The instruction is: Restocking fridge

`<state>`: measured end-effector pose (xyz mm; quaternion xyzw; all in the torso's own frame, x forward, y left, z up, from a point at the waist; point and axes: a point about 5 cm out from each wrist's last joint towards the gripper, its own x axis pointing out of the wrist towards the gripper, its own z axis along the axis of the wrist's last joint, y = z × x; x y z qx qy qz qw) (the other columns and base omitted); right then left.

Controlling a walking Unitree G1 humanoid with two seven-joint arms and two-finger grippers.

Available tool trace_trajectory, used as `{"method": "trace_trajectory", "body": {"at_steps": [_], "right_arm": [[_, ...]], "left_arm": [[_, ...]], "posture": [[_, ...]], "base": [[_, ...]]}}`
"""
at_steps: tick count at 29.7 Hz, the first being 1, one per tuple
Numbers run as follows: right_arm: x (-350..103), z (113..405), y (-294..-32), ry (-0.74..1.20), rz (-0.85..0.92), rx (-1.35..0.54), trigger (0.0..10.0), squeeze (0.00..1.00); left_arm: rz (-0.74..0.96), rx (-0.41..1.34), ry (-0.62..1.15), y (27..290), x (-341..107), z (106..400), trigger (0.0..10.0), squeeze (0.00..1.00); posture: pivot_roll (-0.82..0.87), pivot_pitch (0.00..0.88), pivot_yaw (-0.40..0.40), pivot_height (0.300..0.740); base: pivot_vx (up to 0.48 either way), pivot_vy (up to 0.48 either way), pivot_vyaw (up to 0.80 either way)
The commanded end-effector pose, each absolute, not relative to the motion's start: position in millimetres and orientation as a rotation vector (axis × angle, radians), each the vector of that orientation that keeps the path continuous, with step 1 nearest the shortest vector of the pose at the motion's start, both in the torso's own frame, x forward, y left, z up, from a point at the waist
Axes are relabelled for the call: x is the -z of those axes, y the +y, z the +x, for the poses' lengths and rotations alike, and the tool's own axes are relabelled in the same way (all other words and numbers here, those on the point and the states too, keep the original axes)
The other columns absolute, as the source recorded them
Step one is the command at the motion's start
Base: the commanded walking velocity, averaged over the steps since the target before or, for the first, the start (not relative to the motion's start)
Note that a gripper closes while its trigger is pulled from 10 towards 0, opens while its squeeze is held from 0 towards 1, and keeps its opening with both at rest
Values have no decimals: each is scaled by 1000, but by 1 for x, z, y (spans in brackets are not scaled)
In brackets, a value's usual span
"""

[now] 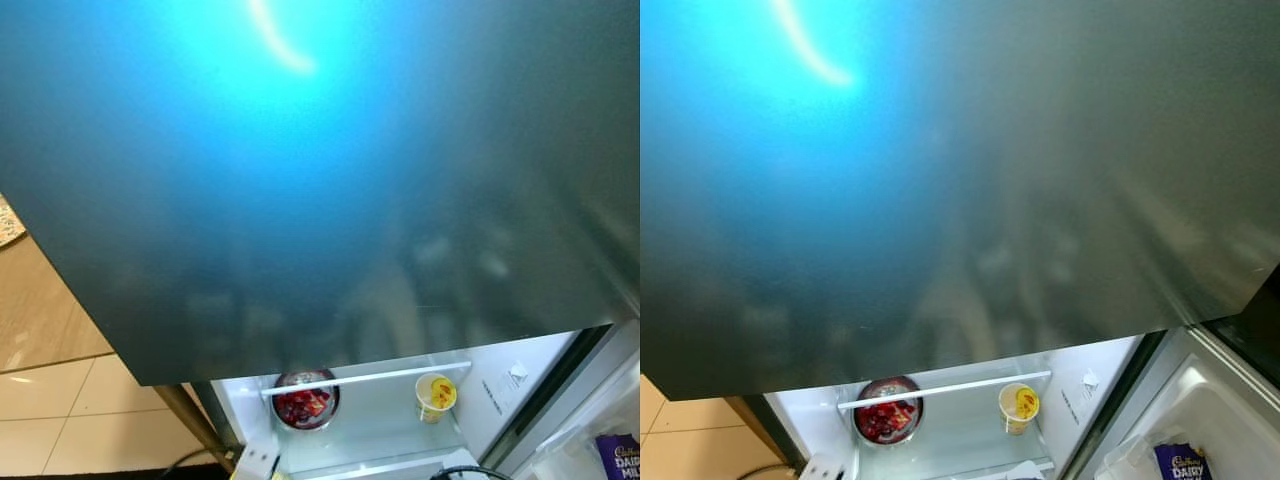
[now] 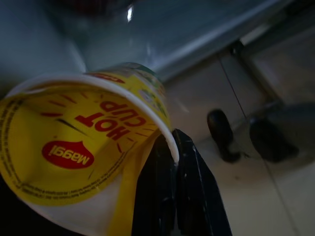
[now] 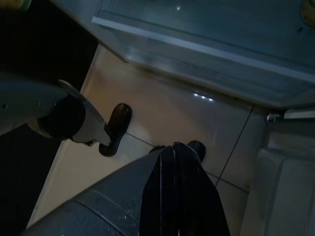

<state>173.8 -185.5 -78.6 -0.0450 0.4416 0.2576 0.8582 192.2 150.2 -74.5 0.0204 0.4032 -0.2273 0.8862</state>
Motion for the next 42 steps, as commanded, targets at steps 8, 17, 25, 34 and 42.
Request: {"method": "trace_trajectory", "body": {"at_steps": [8,17,25,34,42], "right_arm": [[73,185,-189,863,-46,-460,10000,0],[72,188,-192,869,-58,-435,10000,0],[70,192,-188,852,-56,-431,10000,0],[68,195,-188,836,-54,-432,10000,0],[66,199,-188,816,-56,-428,10000,0]], "left_arm": [[105,643,702,120,56,218,10000,0],[121,740,709,106,58,211,10000,0],[131,830,655,86,52,214,10000,0],[145,850,615,77,45,223,10000,0],[185,894,622,73,47,218,10000,0]], "posture": [[-97,36,39,740],[-105,47,49,730],[-105,65,55,700],[-109,71,58,675],[-116,81,63,640]], "base": [[0,0,0],[0,0,0],[0,0,0],[0,0,0],[0,0,0]]}}
